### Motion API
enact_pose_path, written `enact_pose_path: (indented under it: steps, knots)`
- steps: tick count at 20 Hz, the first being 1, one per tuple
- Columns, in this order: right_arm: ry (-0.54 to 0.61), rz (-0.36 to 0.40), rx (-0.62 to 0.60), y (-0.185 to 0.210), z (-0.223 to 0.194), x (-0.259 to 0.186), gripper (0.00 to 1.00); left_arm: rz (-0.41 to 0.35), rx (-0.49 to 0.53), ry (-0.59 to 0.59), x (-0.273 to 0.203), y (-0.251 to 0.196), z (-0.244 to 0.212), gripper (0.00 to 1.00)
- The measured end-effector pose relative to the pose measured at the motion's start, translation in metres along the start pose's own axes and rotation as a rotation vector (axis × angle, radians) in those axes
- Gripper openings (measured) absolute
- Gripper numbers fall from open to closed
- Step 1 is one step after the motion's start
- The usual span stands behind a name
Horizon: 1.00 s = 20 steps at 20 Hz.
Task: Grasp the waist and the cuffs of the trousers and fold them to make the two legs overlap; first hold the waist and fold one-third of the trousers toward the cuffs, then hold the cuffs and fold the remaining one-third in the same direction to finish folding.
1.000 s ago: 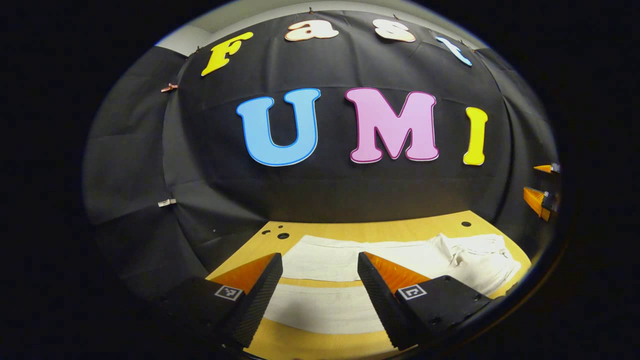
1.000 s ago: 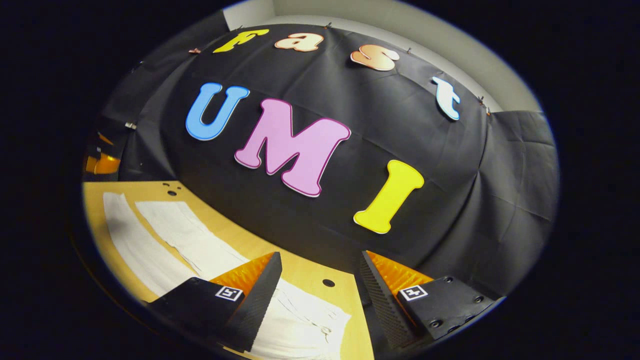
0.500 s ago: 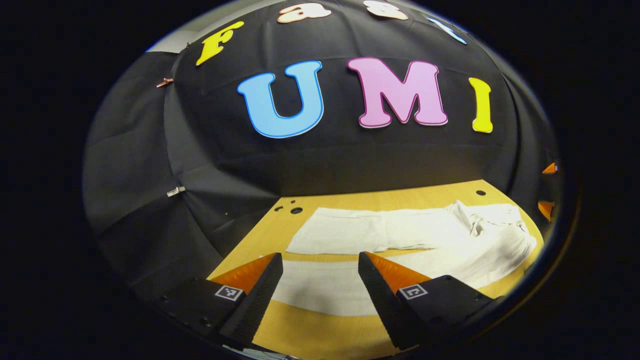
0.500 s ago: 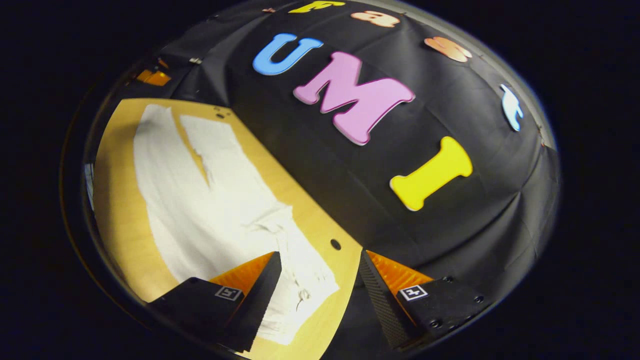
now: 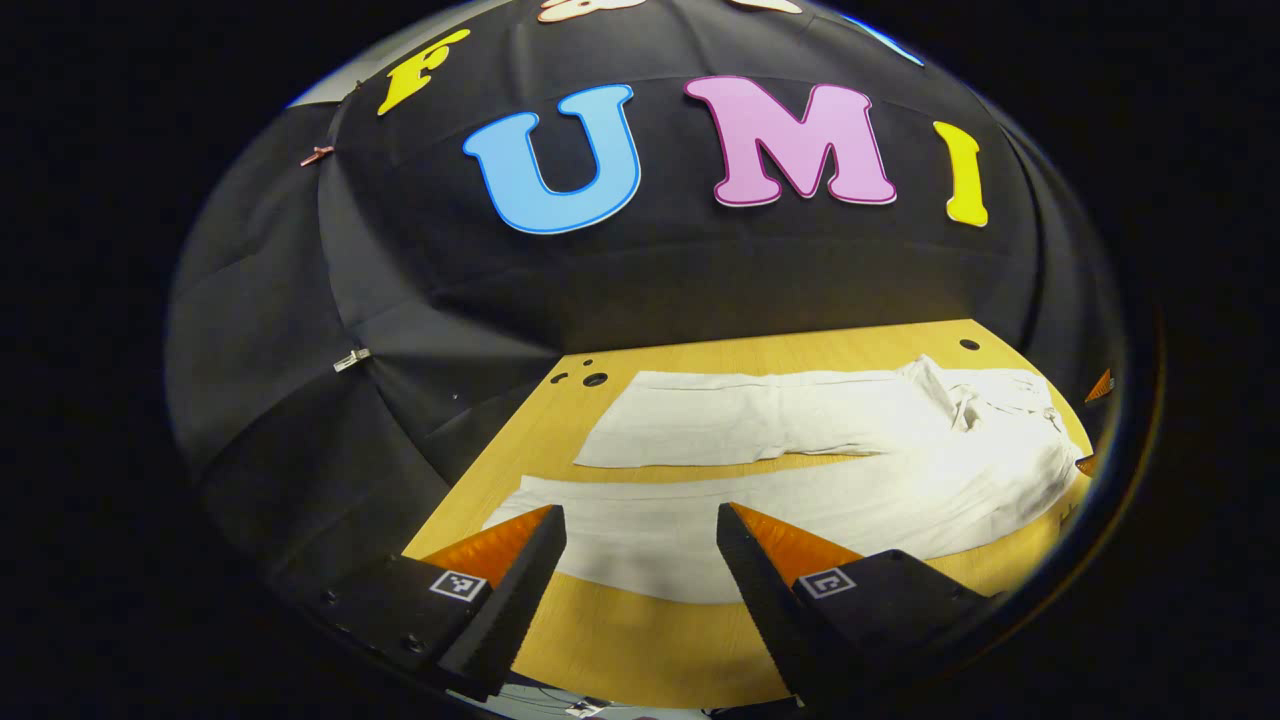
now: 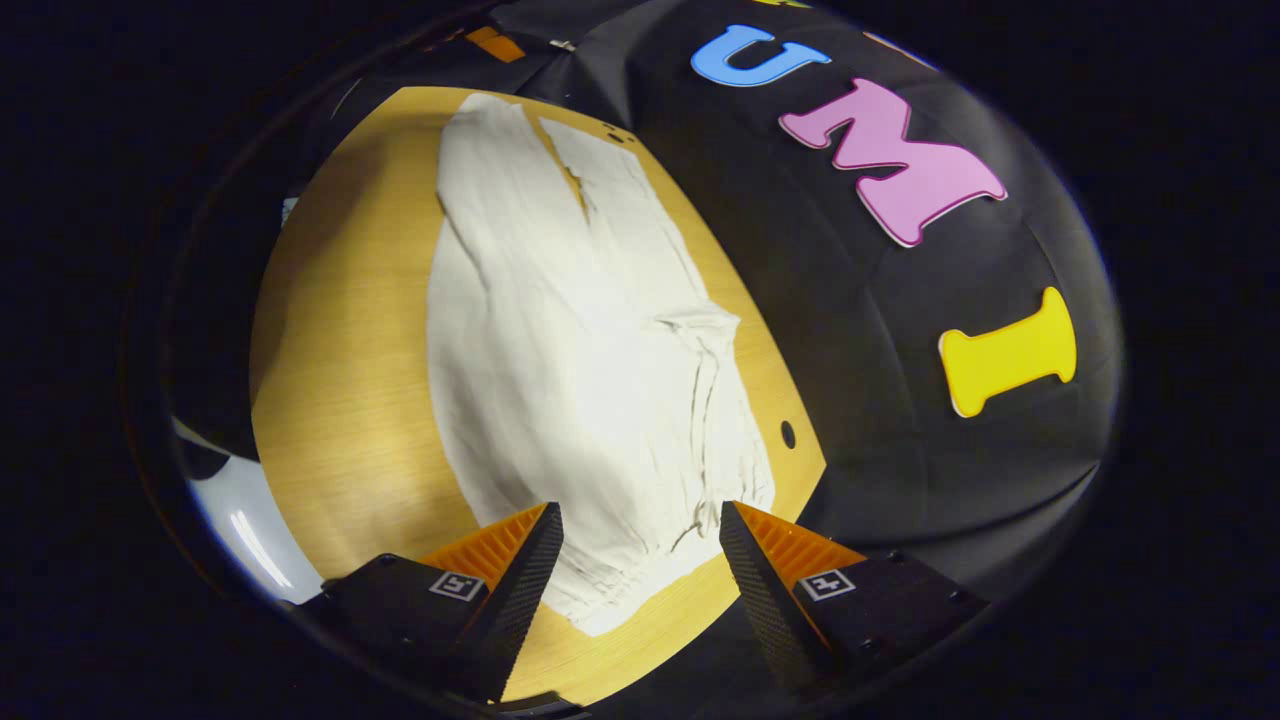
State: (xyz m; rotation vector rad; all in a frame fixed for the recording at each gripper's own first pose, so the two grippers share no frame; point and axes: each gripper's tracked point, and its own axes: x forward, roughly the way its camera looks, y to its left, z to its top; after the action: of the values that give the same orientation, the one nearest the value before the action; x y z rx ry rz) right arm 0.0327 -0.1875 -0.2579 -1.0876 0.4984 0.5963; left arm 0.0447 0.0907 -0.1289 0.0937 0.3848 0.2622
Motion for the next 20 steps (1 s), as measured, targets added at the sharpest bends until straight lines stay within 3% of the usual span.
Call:
enact_pose_path:
  steps: [4,8,13,16,19,20]
  knots:
    - [-0.008,0.095,-0.11,0.029,-0.009,0.01,0.97,-0.006,0.004,0.045,0.002,-0.006,-0.01,0.97]
    - [0.037,0.131,-0.175,0.047,-0.033,0.025,0.97,0.002,0.032,0.083,0.006,-0.018,-0.018,0.97]
    - [0.034,0.048,-0.224,0.032,-0.034,0.041,0.94,0.008,0.02,0.107,0.008,-0.023,-0.024,0.97]
    - [0.043,-0.042,-0.31,0.019,-0.029,0.056,0.93,0.023,0.023,0.159,0.018,-0.018,-0.039,0.97]
    - [0.06,-0.112,-0.408,0.009,-0.029,0.076,0.73,0.112,0.025,0.242,0.03,0.019,-0.07,0.97]
    - [0.06,-0.103,-0.404,0.01,-0.03,0.083,0.67,0.138,0.031,0.262,0.033,0.034,-0.077,0.98]
